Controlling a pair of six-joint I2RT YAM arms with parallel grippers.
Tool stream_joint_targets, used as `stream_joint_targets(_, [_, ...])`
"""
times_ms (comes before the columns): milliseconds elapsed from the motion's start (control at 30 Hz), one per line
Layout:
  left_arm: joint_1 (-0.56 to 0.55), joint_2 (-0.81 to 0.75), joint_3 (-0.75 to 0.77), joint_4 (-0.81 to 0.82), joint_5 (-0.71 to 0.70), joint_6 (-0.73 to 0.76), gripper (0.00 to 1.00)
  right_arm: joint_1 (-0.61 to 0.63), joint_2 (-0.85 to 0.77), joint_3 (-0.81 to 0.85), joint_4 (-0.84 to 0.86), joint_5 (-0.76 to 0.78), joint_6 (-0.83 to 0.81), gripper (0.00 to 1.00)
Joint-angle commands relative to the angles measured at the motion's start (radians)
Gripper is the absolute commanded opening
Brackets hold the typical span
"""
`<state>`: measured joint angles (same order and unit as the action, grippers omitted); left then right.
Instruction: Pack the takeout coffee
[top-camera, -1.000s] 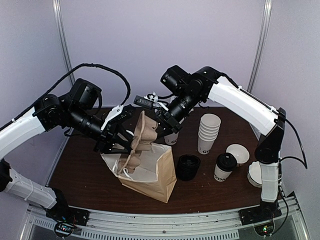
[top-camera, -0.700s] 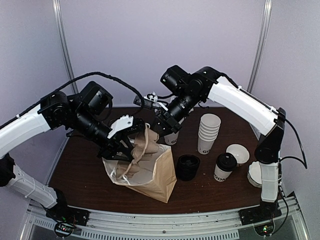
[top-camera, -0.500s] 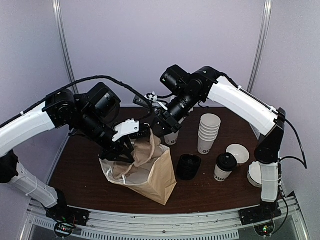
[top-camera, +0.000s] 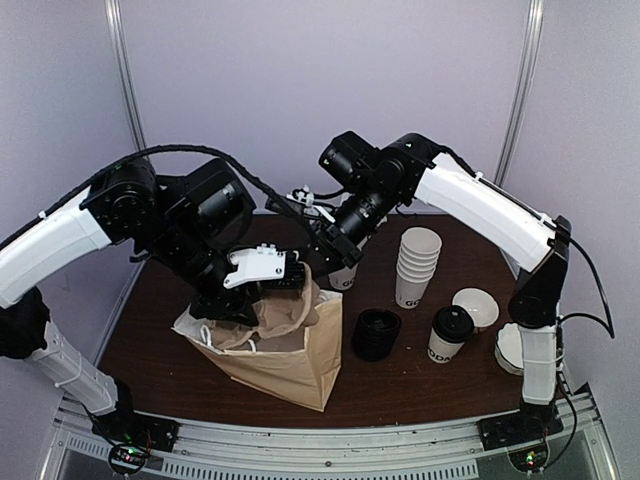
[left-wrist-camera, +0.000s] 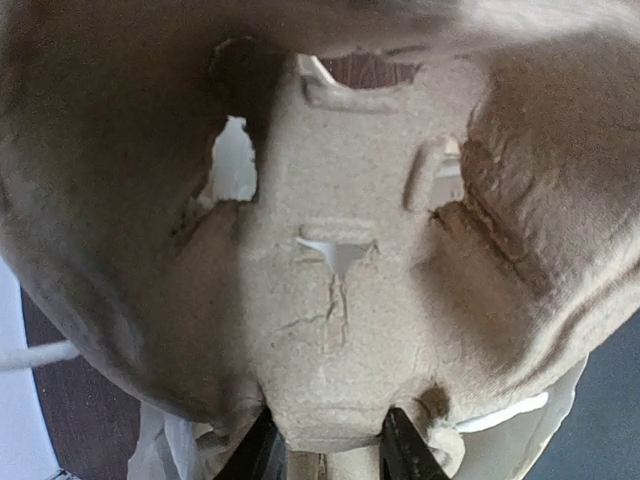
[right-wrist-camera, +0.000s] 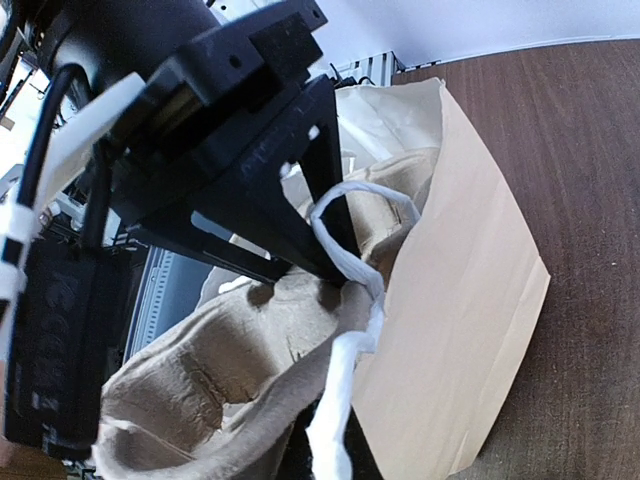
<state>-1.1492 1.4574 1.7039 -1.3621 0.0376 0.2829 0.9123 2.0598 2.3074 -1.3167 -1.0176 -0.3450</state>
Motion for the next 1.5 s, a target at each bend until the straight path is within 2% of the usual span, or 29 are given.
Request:
stream_joint_targets(0, [-0.022,0.051,0.026,-0.101,-0.095,0.010,0.30,0.010,0.013,0.035,-0.017,-0.025,-0.013,0.00])
stream_joint_targets(300, [-0.055,0.052,0.021,-0.159,-0.154,-0.037,0.28,0.010,0.017,0.036,-0.046,-0.017,-0.043,0.00])
stream_joint_targets(500, [-0.055,-0.105,0.021,-0.027,-0.084,-0.045,0.28,0.010,0.020,0.037,-0.071,-0.009,-0.069,0.02])
stream_joint_targets(533, [-0.055,-0.124,0.013,-0.018,-0.095,-0.044,0.29,0.010,0.018,0.035,-0.076,-0.005,-0.073,0.07])
stream_joint_targets(600, [-0.055,-0.136,-0.005,-0.019,-0.109,-0.049,0.29,0.010,0.012,0.037,-0.087,0.002,-0.084,0.31])
stream_joint_targets(667, [-0.055,-0.126,-0.021,-0.031,-0.099,-0.062,0.29,0.012,0.006,0.037,-0.112,0.015,-0.106,0.45])
stream_joint_targets(767, [-0.054,-0.097,-0.039,-0.061,-0.095,-0.076,0.28,0.024,-0.008,0.028,-0.149,0.062,-0.147,0.58])
stream_joint_targets(833, [-0.054,-0.091,-0.056,-0.069,-0.099,-0.079,0.28,0.031,-0.019,0.017,-0.164,0.088,-0.162,0.62])
stream_joint_targets(1033, [-0.054,-0.123,-0.062,-0.041,-0.089,-0.082,0.27,0.033,-0.072,-0.008,-0.171,0.101,-0.203,0.62])
stream_joint_targets(1100, [-0.055,-0.158,-0.070,0.006,-0.076,-0.083,0.27,0.035,-0.120,-0.033,-0.170,0.117,-0.263,0.61])
stream_joint_targets(1300, [-0.054,-0.316,-0.160,0.188,-0.064,-0.085,0.27,0.065,-0.267,-0.177,-0.026,0.203,-0.356,0.57])
stream_joint_targets(1467, [-0.053,-0.340,-0.216,0.211,-0.072,-0.104,0.26,0.141,-0.230,-0.140,0.004,0.298,-0.404,0.59])
